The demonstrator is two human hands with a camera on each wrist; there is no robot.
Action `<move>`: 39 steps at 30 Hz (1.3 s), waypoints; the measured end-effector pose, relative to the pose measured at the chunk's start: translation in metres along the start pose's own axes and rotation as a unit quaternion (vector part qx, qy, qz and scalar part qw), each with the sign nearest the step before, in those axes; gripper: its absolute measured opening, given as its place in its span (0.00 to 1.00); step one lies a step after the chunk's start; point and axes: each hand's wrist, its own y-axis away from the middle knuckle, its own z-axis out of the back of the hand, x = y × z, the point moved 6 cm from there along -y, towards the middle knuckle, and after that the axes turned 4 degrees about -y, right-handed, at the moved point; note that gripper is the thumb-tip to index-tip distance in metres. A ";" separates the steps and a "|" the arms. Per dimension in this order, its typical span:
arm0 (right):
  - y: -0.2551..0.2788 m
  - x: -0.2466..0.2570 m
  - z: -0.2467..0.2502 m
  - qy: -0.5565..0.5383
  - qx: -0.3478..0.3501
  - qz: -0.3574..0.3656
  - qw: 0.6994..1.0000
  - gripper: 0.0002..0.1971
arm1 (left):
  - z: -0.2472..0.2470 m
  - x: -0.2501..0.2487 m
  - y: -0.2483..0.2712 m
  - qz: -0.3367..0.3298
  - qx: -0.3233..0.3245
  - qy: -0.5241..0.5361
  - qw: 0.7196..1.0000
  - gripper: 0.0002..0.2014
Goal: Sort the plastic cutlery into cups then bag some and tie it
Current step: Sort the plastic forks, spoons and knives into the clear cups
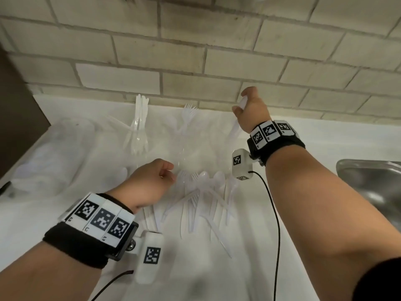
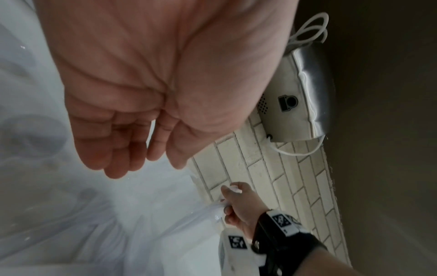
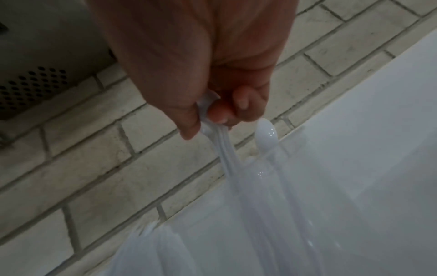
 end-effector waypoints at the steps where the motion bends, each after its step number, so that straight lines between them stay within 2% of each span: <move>1: 0.001 -0.001 0.000 0.024 0.005 -0.004 1.000 0.22 | -0.004 -0.001 0.001 0.003 0.009 -0.020 1.000 0.19; 5: 0.020 0.004 0.020 0.013 -0.048 -0.002 0.999 0.26 | -0.018 -0.003 0.001 0.010 0.043 -0.074 0.996 0.32; 7: 0.041 0.008 0.032 0.001 -0.073 0.000 0.997 0.24 | -0.024 -0.004 0.003 0.013 0.060 -0.105 0.993 0.40; 8: 0.053 0.008 0.033 0.014 -0.059 -0.005 0.998 0.22 | -0.028 -0.006 0.004 0.012 0.073 -0.129 0.989 0.44; 10: 0.082 0.004 0.018 0.083 0.044 -0.029 0.995 0.18 | -0.036 -0.010 0.007 0.009 0.097 -0.181 0.979 0.48; 13: 0.129 -0.012 -0.018 0.152 0.238 -0.083 0.956 0.17 | -0.045 -0.013 0.009 0.006 0.111 -0.217 0.970 0.49; 15: 0.153 -0.019 -0.031 0.144 0.303 -0.113 0.935 0.16 | -0.048 -0.014 0.008 0.006 0.117 -0.225 0.967 0.48; 17: 0.169 -0.025 -0.039 0.166 0.339 -0.109 0.920 0.19 | -0.050 -0.015 0.008 0.007 0.122 -0.233 0.965 0.47; 19: 0.181 -0.030 -0.045 0.181 0.347 -0.120 0.912 0.24 | -0.052 -0.015 0.007 0.012 0.126 -0.237 0.963 0.43; 22: 0.191 -0.030 -0.060 0.177 0.353 -0.127 0.910 0.27 | -0.057 -0.012 0.003 0.016 0.120 -0.231 0.965 0.30; 26: 0.190 -0.018 -0.077 0.174 0.353 -0.102 0.914 0.30 | -0.064 -0.014 0.000 0.023 0.107 -0.179 0.978 0.18; 28: 0.187 -0.016 -0.089 0.198 0.356 -0.085 0.909 0.35 | -0.066 -0.017 -0.001 0.023 0.113 -0.165 0.980 0.16; 33: 0.179 -0.012 -0.111 0.235 0.342 -0.076 0.907 0.35 | -0.069 -0.017 -0.005 0.011 0.124 -0.186 0.975 0.17; 39: 0.172 -0.015 -0.123 0.269 0.331 -0.075 0.901 0.25 | -0.072 -0.023 -0.003 -0.005 0.150 -0.179 0.972 0.15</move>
